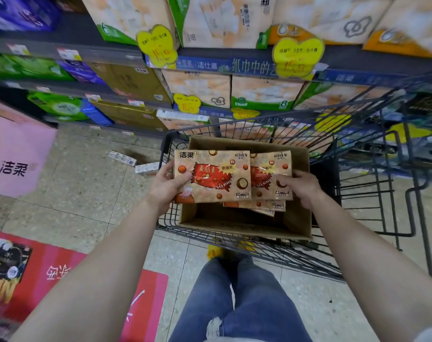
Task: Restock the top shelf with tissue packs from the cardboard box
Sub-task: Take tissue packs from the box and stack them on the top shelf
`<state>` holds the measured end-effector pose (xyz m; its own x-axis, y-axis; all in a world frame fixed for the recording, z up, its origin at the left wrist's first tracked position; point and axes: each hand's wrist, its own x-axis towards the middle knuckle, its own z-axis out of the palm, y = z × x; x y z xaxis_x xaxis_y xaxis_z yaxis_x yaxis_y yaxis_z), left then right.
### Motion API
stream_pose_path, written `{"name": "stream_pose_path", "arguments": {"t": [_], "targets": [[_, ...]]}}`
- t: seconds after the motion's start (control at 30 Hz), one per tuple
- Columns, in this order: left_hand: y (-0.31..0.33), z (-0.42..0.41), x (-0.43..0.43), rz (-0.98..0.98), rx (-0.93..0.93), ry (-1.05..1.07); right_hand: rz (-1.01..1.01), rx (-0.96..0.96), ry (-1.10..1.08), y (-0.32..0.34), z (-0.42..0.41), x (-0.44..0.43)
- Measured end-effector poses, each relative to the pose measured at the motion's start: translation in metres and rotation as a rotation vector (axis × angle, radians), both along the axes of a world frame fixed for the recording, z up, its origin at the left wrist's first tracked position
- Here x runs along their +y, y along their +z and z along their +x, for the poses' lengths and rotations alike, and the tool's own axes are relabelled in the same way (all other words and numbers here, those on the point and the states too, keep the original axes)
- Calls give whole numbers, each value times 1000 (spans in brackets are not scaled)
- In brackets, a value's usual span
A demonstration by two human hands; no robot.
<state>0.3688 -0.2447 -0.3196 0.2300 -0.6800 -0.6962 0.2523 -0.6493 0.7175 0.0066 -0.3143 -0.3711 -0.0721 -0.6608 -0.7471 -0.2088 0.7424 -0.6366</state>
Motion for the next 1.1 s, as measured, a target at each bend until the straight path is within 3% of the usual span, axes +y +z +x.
{"name": "stream_pose_path", "arguments": {"t": [0.33, 0.77, 1.1], "targets": [[100, 65, 8, -147, -72, 188, -272, -71, 143, 104, 57, -66], [256, 260, 25, -550, -160, 352, -723, -190, 301, 266, 241, -120], [349, 435, 51, -766, -193, 317, -958, -288, 95, 376, 415, -67]]}}
